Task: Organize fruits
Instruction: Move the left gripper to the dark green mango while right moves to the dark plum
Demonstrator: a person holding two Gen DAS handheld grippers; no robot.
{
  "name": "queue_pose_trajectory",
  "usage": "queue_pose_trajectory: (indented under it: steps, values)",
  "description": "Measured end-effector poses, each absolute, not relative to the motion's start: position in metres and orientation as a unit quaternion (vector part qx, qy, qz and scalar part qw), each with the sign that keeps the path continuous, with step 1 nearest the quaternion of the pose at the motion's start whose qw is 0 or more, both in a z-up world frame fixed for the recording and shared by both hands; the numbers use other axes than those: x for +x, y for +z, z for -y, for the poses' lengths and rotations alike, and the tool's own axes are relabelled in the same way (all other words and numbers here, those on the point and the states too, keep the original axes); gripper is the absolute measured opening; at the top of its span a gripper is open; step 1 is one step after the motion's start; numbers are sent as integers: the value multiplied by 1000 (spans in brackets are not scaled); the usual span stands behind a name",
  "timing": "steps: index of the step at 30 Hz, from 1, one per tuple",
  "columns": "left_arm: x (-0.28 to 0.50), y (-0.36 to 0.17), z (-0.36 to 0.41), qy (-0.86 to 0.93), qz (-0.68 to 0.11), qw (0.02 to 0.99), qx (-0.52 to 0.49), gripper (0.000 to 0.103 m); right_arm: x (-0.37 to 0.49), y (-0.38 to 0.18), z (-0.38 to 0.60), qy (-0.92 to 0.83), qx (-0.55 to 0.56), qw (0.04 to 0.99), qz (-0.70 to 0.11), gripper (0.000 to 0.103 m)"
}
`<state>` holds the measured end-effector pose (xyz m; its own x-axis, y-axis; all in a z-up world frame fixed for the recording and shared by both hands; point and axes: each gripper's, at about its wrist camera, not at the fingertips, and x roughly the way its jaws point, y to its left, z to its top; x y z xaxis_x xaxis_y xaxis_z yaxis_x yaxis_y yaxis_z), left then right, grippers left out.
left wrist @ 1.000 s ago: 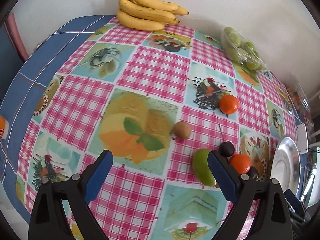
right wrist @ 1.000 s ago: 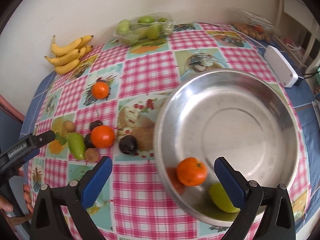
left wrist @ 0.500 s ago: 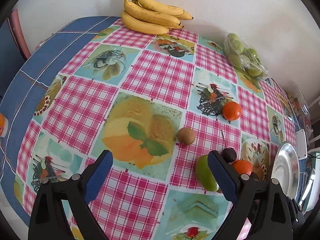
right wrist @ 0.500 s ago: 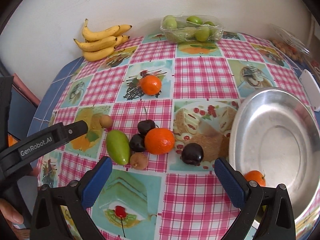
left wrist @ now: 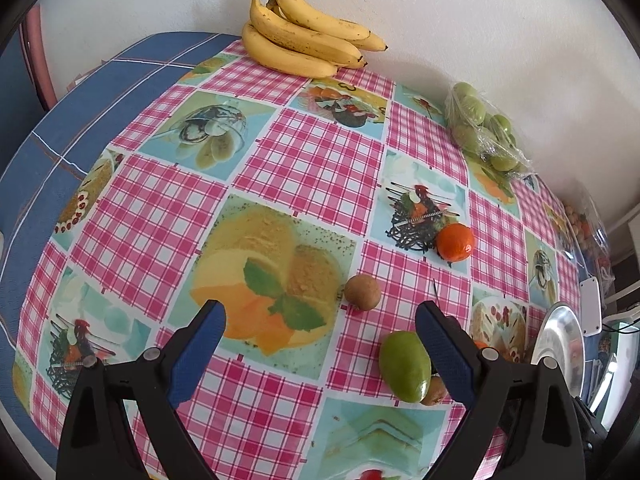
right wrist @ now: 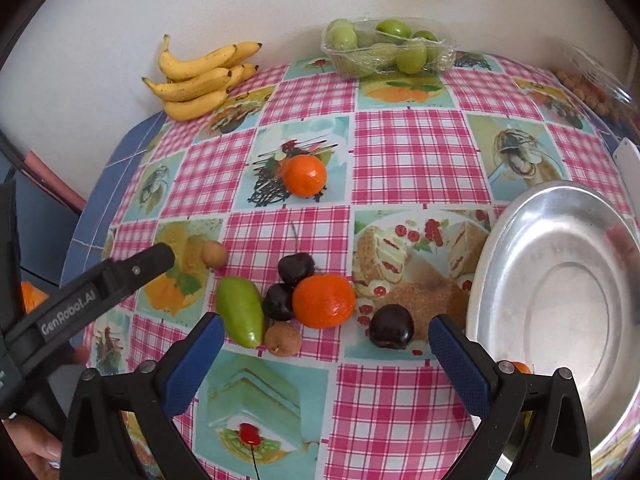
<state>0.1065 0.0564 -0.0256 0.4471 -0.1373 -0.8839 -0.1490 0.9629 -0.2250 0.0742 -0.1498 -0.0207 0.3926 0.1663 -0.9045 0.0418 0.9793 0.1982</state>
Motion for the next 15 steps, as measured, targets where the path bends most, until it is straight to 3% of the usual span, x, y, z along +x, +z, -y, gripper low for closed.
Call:
queue_pose_trajectory:
  steps: [9, 15]
  values:
    - [112, -40, -45, -35, -565, 807, -169, 96, 76, -21, 159, 52, 88, 829, -550, 101]
    - [111, -46, -26, -86, -576, 791, -187, 93, 75, -30, 162, 37, 66, 824, -562, 70]
